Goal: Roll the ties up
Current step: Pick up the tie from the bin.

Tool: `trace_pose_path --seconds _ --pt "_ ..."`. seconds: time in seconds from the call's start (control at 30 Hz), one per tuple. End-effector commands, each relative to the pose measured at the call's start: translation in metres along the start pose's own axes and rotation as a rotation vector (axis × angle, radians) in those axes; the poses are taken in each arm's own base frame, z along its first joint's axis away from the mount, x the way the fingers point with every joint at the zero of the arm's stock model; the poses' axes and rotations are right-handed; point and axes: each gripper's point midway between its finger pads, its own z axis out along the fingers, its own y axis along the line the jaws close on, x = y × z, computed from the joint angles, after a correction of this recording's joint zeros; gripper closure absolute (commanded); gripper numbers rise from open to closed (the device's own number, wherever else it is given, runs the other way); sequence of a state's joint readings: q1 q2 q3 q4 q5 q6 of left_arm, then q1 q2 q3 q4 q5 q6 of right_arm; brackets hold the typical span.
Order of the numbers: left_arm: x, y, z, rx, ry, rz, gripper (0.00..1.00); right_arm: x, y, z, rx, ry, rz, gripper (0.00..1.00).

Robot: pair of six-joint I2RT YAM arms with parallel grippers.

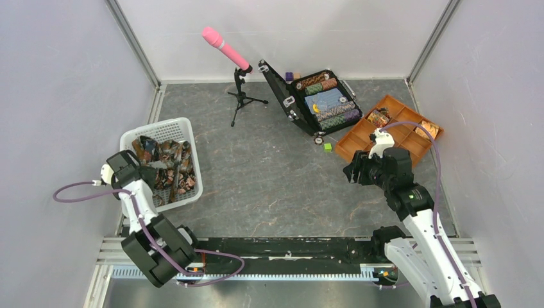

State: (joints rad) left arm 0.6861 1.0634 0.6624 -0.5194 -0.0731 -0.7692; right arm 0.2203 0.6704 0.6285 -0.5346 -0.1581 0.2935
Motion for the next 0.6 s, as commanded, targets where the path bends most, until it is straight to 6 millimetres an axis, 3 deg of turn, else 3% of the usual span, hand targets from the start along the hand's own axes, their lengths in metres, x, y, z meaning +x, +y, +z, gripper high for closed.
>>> trace_pose_path --seconds 0.0,0.23,0.43,0.5,0.57 --pt "-0.015 -0.009 0.013 0.025 -0.056 -0.058 0.39 -0.014 0.005 -0.003 -0.019 -0.041 -0.013 0.37" --pt "-0.016 -0.013 0.03 0.024 -0.05 -0.079 0.44 -0.014 0.006 -0.001 -0.022 -0.033 -0.009 0.36" --pt "-0.01 -0.011 0.039 0.017 -0.03 -0.094 0.7 -0.017 0.005 -0.003 -0.015 -0.043 -0.015 0.36" --pt "-0.011 -0.016 0.035 0.045 -0.034 -0.09 0.82 -0.016 0.004 -0.003 -0.01 -0.044 -0.014 0.35" --pt "-0.013 -0.023 0.027 0.087 -0.041 -0.091 0.85 -0.015 0.004 -0.003 -0.012 -0.041 -0.013 0.35"
